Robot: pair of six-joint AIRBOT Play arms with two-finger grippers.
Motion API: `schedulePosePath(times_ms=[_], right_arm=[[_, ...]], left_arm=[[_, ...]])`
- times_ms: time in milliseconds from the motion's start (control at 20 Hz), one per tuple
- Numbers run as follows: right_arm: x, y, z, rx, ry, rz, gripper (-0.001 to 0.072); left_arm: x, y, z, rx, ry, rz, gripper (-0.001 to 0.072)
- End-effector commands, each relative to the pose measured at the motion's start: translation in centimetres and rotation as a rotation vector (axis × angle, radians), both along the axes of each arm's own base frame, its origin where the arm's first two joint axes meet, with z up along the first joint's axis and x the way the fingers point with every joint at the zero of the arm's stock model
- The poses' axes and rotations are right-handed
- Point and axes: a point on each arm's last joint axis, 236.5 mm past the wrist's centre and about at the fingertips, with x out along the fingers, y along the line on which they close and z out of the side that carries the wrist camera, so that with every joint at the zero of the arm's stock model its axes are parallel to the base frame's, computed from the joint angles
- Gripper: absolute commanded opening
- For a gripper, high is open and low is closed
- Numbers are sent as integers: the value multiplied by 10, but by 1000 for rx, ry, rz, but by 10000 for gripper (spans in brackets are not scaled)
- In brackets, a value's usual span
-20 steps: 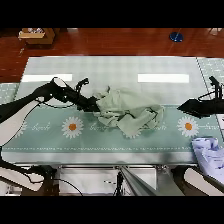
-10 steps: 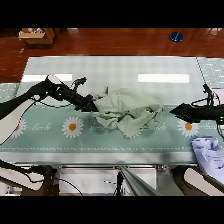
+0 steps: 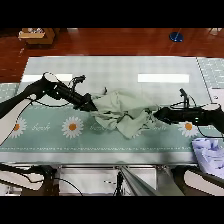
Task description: Fold the shirts.
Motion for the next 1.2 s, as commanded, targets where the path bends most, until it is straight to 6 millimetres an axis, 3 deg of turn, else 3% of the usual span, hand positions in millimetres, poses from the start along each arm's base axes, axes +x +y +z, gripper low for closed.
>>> schedulePosePath(times_ms=[0, 50, 150, 300, 500, 600, 700, 850, 1000, 1150], right_arm=[[12, 13, -9, -23, -26, -16, 107], [15, 12, -5, -8, -34, -34, 19], [23, 7, 14, 15, -76, -62, 18], [39, -10, 61, 0, -218, -85, 17], [46, -16, 122, -28, -396, -87, 16], [42, -12, 142, -29, -446, -63, 16], [45, -12, 175, -40, -532, -58, 15], [56, -15, 256, -80, -719, -56, 15], [57, -26, 342, -190, -883, -67, 16], [41, -43, 396, -357, -932, -53, 16]], left_arm=[[9, -2, 14, -14, -37, -13, 37], [16, -3, 25, -24, -69, -24, 37], [37, -6, 58, -45, -166, -41, 37], [66, -7, 113, -69, -311, -52, 36], [82, -11, 162, -87, -420, -62, 37], [79, -11, 181, -95, -453, -93, 36], [77, -11, 209, -101, -512, -103, 36], [70, -8, 279, -113, -698, -95, 36], [47, 6, 360, -118, -910, -62, 36], [14, 31, 411, -73, -1033, 5, 35]])
